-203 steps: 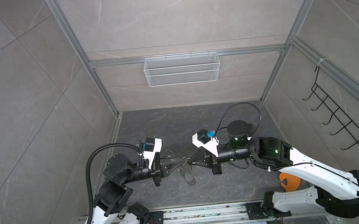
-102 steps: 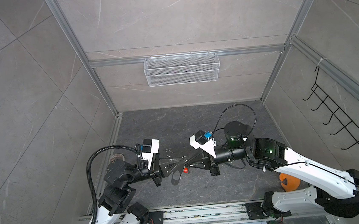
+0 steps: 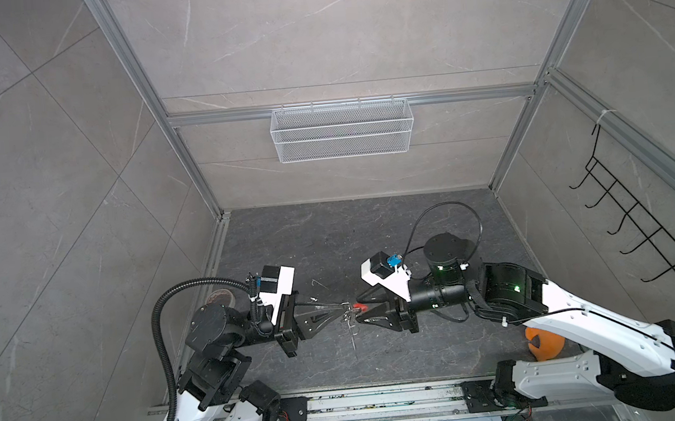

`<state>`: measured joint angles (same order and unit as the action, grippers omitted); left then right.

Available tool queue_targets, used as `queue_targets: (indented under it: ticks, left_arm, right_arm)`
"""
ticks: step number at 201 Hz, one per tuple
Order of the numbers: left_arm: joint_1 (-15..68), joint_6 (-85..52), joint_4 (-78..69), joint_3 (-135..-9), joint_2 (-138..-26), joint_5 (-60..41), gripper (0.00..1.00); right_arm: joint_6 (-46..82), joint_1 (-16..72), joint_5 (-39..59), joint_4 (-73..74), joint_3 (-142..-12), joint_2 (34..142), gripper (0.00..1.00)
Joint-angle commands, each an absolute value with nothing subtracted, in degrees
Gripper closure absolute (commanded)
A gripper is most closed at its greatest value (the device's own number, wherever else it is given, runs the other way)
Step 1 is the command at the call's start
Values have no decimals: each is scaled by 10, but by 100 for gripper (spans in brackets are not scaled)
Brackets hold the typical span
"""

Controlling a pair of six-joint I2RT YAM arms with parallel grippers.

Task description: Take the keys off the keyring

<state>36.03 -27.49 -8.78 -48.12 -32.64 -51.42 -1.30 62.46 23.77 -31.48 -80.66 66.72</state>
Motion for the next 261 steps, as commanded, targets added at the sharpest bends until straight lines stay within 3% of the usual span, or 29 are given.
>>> queue_targets:
  ticks: [1,40,113,190,226,261]
  left_arm:
    - [363,-256,-110,-486,-316,-524,100]
    - [362,-257,-116,-483,-317,-526,100]
    - [363,-256,-118,-478,-320,-527,100]
    - [363,-260,-126,-473,-321,-525,100]
    - [362,-261,-126,-473,-320,-524,100]
    - [363,-260,-127,-473,-322,-523,100]
  right_arm:
    - [-19,626,233,-295,-819,621,54]
    - [16,626,208,-218,-802,617,53]
    - [52,626,288,-107,-774,637,53]
    - [68,626,339,-112,-786,668,53]
    - [82,626,355,-106,-779,680,57]
    - [84,626,347,-104,-772,680,68]
